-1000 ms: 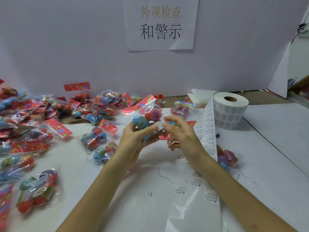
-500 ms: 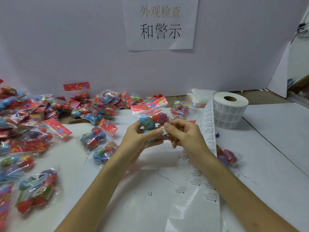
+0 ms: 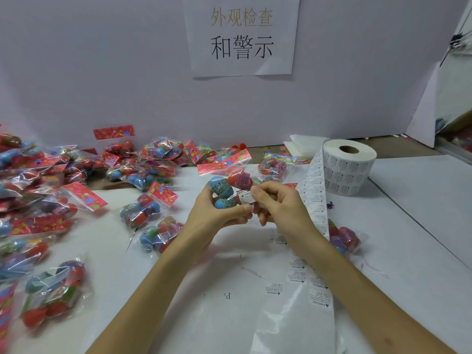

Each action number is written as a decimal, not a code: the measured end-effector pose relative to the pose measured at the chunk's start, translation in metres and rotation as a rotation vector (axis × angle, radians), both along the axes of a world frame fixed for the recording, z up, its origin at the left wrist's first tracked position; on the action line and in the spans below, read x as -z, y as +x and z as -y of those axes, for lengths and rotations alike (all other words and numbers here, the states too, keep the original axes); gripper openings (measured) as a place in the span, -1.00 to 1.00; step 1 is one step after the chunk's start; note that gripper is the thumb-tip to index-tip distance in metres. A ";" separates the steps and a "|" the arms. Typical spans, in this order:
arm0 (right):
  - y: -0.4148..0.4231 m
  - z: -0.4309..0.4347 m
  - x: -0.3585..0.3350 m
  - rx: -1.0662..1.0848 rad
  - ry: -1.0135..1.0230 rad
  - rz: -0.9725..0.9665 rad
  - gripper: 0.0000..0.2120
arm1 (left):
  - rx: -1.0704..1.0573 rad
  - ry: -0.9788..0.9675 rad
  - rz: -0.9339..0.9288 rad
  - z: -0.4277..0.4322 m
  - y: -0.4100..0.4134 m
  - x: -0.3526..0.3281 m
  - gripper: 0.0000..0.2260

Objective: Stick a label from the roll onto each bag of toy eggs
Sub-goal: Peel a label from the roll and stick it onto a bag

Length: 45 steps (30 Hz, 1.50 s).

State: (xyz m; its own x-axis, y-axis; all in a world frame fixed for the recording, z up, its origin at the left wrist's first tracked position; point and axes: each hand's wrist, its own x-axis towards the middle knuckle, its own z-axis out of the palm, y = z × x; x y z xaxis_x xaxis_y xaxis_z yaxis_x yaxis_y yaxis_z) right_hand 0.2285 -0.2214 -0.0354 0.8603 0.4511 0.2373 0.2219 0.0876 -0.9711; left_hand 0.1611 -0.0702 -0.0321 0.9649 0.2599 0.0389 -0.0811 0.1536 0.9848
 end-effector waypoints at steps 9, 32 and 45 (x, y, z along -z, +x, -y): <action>0.002 -0.001 0.002 0.011 -0.014 0.018 -0.83 | 0.034 -0.048 -0.003 -0.003 0.000 0.000 -0.58; -0.001 0.000 -0.001 -0.027 0.004 0.042 -0.95 | -0.030 -0.057 0.065 -0.003 -0.002 0.000 -0.64; -0.003 0.001 -0.005 -0.073 0.037 -0.048 -0.95 | -0.075 0.013 0.066 -0.003 0.000 0.001 -0.73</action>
State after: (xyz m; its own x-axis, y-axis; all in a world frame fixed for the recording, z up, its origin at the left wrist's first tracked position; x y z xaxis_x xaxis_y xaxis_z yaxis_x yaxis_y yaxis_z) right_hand 0.2253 -0.2221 -0.0302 0.8363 0.5049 0.2138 0.1664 0.1377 -0.9764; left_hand 0.1610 -0.0672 -0.0334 0.9379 0.3305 0.1059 -0.1571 0.1321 0.9787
